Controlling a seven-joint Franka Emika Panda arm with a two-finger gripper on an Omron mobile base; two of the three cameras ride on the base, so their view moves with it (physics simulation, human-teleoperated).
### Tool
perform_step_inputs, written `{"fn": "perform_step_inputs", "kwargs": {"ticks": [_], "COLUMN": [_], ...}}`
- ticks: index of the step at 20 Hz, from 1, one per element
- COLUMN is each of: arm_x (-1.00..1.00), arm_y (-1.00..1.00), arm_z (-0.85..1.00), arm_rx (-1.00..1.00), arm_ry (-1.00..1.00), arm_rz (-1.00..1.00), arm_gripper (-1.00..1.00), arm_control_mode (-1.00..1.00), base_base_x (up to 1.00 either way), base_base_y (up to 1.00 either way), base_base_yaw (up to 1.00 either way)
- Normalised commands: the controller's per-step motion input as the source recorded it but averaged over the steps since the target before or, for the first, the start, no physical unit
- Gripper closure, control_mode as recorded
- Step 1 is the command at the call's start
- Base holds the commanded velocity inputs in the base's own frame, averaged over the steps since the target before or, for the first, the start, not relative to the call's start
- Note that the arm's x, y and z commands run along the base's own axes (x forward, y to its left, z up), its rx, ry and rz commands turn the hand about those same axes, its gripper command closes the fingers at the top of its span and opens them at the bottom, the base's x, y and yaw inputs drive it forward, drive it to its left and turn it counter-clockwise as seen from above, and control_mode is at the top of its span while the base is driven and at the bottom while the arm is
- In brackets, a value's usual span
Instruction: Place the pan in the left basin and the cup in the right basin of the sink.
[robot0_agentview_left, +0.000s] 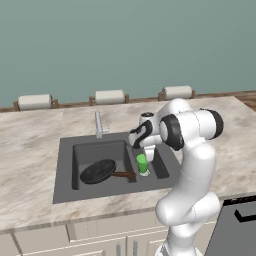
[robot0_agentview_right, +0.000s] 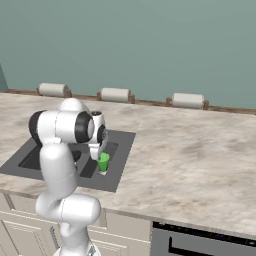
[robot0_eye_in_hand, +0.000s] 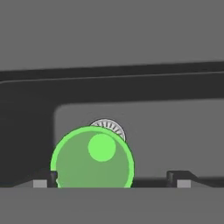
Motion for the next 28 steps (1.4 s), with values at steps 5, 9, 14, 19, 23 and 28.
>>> {"fn": "perform_step_inputs", "kwargs": {"ticks": [5,9,14,19,23,28], "arm_x": [0.00,0.00,-0.03,-0.21,-0.32,-0.56], "arm_y": [0.00,0.00,-0.01,-0.09,-0.09,-0.02], "arm_z": [0.35,0.39,0.38,0.33,0.37,0.32], "arm_rx": [0.00,0.00,0.00,0.00,0.00,0.00], "arm_ry": [0.00,0.00,0.00,0.00,0.00,0.00], "arm_rz": [0.00,0.00,0.00,0.02,0.07,0.05], "arm_gripper": [-1.00,-1.00,-1.00,-1.00,-1.00,-1.00], "arm_control_mode": [-1.00,-1.00,-1.00,-1.00,-1.00,-1.00], "base_base_x": [0.00,0.00,0.00,0.00,0.00,0.00], "base_base_y": [0.00,0.00,0.00,0.00,0.00,0.00], "base_base_yaw": [0.00,0.00,0.00,0.00,0.00,0.00]}}
